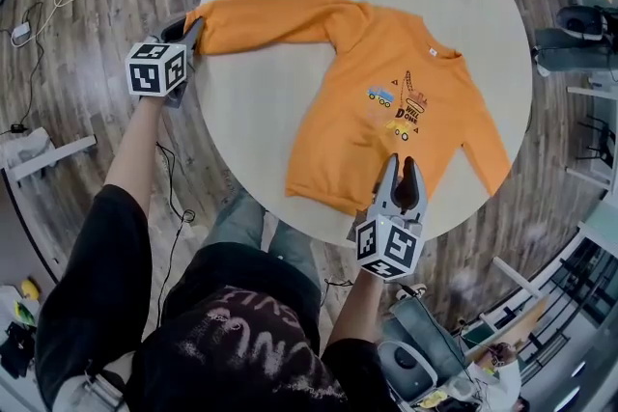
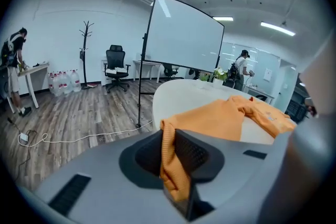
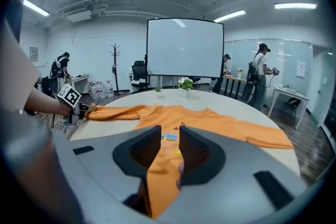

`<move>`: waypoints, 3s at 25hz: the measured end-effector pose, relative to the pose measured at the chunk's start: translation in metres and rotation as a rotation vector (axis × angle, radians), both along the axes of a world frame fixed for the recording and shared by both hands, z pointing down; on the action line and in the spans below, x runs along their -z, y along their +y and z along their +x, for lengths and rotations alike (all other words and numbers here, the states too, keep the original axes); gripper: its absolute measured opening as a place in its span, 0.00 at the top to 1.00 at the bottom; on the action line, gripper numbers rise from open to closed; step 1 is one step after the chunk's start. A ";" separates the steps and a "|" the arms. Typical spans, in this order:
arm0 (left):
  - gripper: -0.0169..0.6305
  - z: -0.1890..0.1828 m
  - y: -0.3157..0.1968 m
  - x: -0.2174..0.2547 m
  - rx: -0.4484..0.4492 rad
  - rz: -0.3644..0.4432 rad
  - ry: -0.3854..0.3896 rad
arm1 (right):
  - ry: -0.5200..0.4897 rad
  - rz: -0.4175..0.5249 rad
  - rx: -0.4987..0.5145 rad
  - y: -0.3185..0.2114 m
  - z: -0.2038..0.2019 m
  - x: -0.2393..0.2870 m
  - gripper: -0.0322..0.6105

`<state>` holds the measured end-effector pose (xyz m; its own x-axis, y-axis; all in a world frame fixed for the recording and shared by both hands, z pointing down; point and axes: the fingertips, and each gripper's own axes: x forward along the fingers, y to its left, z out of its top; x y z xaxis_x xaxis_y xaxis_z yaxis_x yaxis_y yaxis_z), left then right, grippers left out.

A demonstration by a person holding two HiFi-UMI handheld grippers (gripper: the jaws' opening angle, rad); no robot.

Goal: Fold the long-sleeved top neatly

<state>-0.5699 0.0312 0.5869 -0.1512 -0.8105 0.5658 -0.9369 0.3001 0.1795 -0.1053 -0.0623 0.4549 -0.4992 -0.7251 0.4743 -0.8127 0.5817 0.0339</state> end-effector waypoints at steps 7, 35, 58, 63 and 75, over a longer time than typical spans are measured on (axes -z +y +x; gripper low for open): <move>0.88 -0.022 0.003 0.034 0.051 0.021 -0.049 | -0.024 -0.005 -0.012 0.000 0.009 0.004 0.77; 0.89 0.063 -0.047 0.225 -0.025 0.149 -0.220 | -0.202 0.054 -0.064 -0.024 0.100 0.068 0.77; 0.89 0.376 -0.158 0.250 -0.296 0.184 -0.192 | -0.307 0.066 -0.111 -0.056 0.291 0.091 0.79; 0.89 0.440 -0.185 0.229 -0.409 0.134 -0.221 | -0.301 0.056 -0.136 -0.058 0.318 0.085 0.79; 0.89 0.553 -0.209 0.127 -0.679 -0.074 -0.301 | -0.254 -0.002 -0.192 -0.067 0.366 0.054 0.79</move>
<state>-0.0174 -0.1775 0.4597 0.2116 -0.7425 0.6356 -0.9260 -0.3604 -0.1127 0.2603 -0.1292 0.4005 -0.4558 -0.8168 0.3536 -0.8901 0.4163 -0.1857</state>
